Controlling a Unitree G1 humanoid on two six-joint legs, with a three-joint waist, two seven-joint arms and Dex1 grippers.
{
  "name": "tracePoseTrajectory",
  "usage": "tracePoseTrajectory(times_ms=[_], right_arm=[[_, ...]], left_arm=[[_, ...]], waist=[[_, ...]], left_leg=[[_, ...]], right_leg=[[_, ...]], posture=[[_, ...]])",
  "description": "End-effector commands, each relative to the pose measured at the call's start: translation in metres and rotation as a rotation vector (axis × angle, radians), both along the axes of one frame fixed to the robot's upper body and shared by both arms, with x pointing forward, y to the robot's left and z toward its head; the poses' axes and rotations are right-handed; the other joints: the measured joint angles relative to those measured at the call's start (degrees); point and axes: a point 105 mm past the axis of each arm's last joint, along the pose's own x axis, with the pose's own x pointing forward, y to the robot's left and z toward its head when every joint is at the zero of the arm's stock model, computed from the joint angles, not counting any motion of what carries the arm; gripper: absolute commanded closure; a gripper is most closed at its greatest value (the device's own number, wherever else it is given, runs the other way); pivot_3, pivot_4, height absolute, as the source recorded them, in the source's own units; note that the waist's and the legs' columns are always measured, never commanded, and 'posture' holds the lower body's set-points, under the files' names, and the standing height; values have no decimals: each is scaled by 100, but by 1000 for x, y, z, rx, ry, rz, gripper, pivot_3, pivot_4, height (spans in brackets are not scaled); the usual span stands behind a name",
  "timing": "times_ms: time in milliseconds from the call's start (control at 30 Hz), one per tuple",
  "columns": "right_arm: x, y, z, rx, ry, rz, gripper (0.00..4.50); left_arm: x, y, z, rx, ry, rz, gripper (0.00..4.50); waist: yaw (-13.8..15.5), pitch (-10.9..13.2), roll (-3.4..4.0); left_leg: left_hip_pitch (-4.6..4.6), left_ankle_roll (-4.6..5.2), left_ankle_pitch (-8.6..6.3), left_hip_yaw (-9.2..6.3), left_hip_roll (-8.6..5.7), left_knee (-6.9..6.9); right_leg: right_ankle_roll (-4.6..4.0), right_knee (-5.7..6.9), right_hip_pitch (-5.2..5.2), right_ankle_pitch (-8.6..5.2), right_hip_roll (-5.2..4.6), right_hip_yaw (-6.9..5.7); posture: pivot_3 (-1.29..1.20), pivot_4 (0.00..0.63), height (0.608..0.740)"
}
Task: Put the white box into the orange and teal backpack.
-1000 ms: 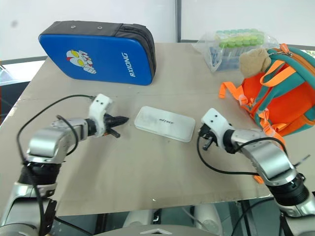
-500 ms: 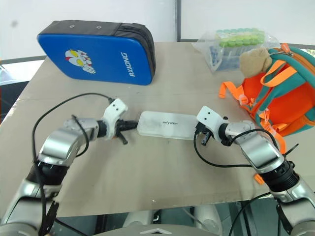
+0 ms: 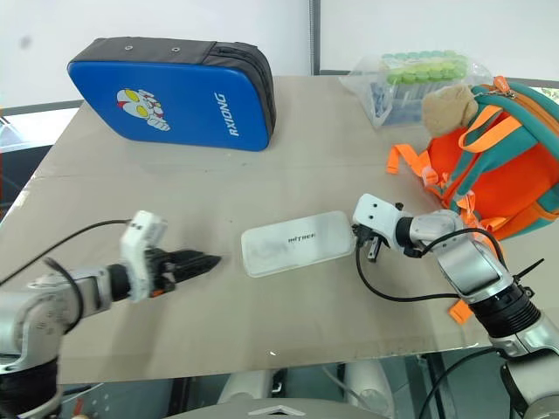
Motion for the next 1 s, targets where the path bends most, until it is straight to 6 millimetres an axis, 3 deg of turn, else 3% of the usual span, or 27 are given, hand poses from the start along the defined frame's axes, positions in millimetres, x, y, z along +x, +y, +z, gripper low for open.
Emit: tracePoseTrajectory(times_ms=[33, 133, 267, 400, 633, 800, 833, 900, 933, 1000], right_arm=[[3, -2, 13, 14, -50, 4, 4500], [0, 3, 12, 28, -45, 17, 4500], [-2, 12, 8, 38, -36, 34, 4500], [-3, 25, 1, 30, -38, 68, 4500], [-3, 49, -1, 74, -36, 105, 4500], [-1, 42, 3, 101, -49, 53, 4500], [0, 38, 7, 117, -56, 29, 4500], [-2, 28, 16, 171, -53, -32, 4500], [-2, 21, 25, 217, -74, -76, 4500], [-13, 1, 46, 340, -94, -158, 3985]], left_arm=[[-7, -8, 6, -164, 82, -34, 14], [-2, -17, 6, -366, 179, -51, 14], [15, -31, -12, -415, 243, 10, 14], [13, -55, -26, -510, 325, -38, 14], [19, -76, -29, -556, 380, -85, 14], [20, -76, -26, -587, 382, -89, 1383], [20, -75, -26, -588, 379, -81, 1973], [22, -73, -23, -595, 365, -75, 2603], [23, -73, -18, -619, 350, -81, 3217], [25, -73, -10, -645, 321, -91, 3377]], waist=[[18, 0, -1], [42, -1, -5], [12, -2, -4], [17, -8, 2], [57, -15, 3], [58, -14, 3], [57, -14, 2], [90, -14, 0], [89, -14, 0], [129, -13, 1]], left_leg=[[-1, 0, 0, 0, 0, 1], [-4, 0, 0, -2, -5, 4], [-2, 0, 0, -14, -4, 2], [4, -1, 0, -14, -6, 2], [8, -1, 1, -11, -15, 6], [7, -1, 1, -11, -23, 5], [5, -1, 1, -13, -23, 3], [-2, -1, 1, -13, -23, 3], [-1, -2, 1, -15, -21, 3], [0, -2, 1, -15, -22, 3]], right_leg=[[-1, -1, 1, 1, -2, 2], [-1, -1, 4, 1, -8, -2], [21, 1, 6, 16, -8, 1], [21, 2, 8, 16, -9, 5], [-1, 4, 14, 5, -15, 6], [-1, 2, 14, 4, -21, 9], [-1, 2, 13, 4, -22, 7], [-1, 2, 13, 4, -22, -2], [-2, 2, 13, 4, -23, -6], [-3, 2, 13, 3, -23, -3]], posture=[[0, 150, 740], [0, 150, 740], [0, 150, 740], [0, 150, 740], [0, 150, 740], [0, 150, 740], [0, 150, 740], [0, 150, 740], [0, 150, 740], [0, 150, 740]])
